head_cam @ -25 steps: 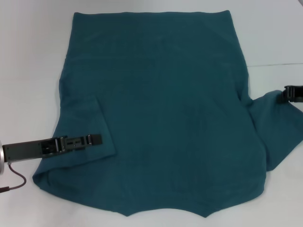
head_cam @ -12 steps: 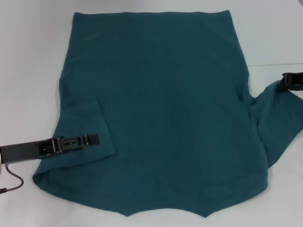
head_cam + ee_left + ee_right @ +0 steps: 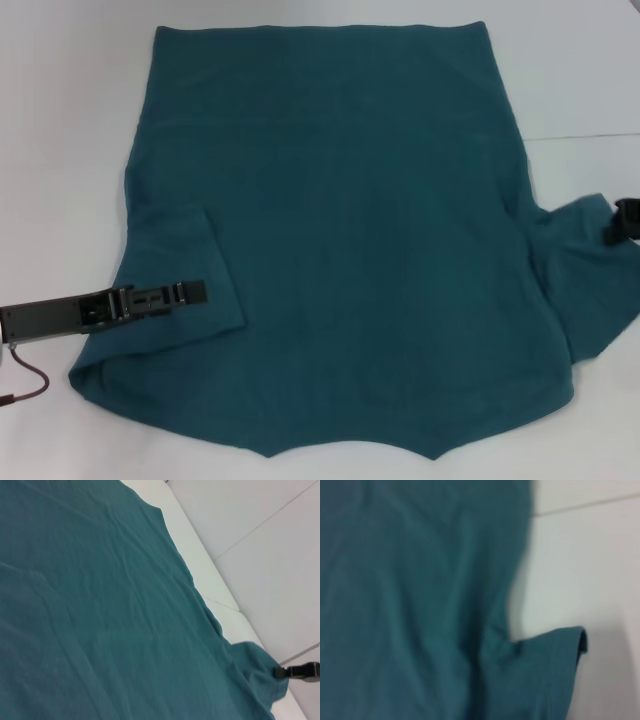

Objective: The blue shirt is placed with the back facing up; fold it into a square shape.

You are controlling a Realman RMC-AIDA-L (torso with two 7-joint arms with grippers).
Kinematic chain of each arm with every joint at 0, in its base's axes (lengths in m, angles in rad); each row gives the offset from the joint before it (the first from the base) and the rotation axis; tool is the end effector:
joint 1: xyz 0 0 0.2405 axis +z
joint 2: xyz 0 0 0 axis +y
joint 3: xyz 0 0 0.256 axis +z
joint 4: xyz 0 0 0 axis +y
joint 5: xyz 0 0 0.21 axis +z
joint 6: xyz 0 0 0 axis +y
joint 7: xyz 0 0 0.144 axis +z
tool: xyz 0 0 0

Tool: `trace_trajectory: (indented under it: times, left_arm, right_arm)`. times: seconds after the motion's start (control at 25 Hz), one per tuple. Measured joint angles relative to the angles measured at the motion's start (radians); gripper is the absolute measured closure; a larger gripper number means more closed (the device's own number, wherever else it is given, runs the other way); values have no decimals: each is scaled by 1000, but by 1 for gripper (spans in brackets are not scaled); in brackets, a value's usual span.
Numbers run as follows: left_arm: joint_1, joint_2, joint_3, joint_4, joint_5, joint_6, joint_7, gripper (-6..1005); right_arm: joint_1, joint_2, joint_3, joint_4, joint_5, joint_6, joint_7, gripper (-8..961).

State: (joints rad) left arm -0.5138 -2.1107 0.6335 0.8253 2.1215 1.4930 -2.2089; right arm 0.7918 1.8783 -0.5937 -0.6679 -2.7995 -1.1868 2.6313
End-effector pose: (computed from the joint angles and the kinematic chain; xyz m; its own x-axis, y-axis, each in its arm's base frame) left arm -0.2715 0.3423 0.0184 0.2758 0.8202 0.5012 0.9263 -0.3660 0.0893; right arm 0.3162 0.4247 0.1040 0.2121 -0.8926 -0.3978 -0.8729 0.0100 -0.4878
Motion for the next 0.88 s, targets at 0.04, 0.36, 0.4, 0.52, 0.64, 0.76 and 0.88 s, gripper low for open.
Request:
trace_trajectory:
  times: [0.04, 0.36, 0.4, 0.52, 0.64, 0.76, 0.88]
  left_arm:
    - [-1, 0, 0, 0, 0, 0, 0, 122]
    - [-3, -1, 0, 0, 0, -5, -5, 121]
    - [-2, -1, 0, 0, 0, -5, -7, 121]
    - [0, -2, 0, 0, 0, -5, -8, 121]
    - [1, -2, 0, 0, 0, -5, -9, 121]
    - [1, -2, 2, 0, 0, -6, -10, 121]
    - [0, -5, 5, 0, 0, -7, -11, 121]
  right_arm:
    - [-5, 1, 0, -8, -15, 0, 8, 946]
    - [-25, 1, -1, -29, -50, 12, 29, 946]
    - [-27, 0, -1, -30, -51, 17, 32, 946]
    - [-29, -2, -1, -31, -62, 37, 42, 946]
    - [-26, -4, -1, -34, -70, 58, 48, 946]
    - [-14, -7, -1, -36, -70, 65, 49, 946]
    - [0, -8, 0, -45, -64, 66, 49, 946]
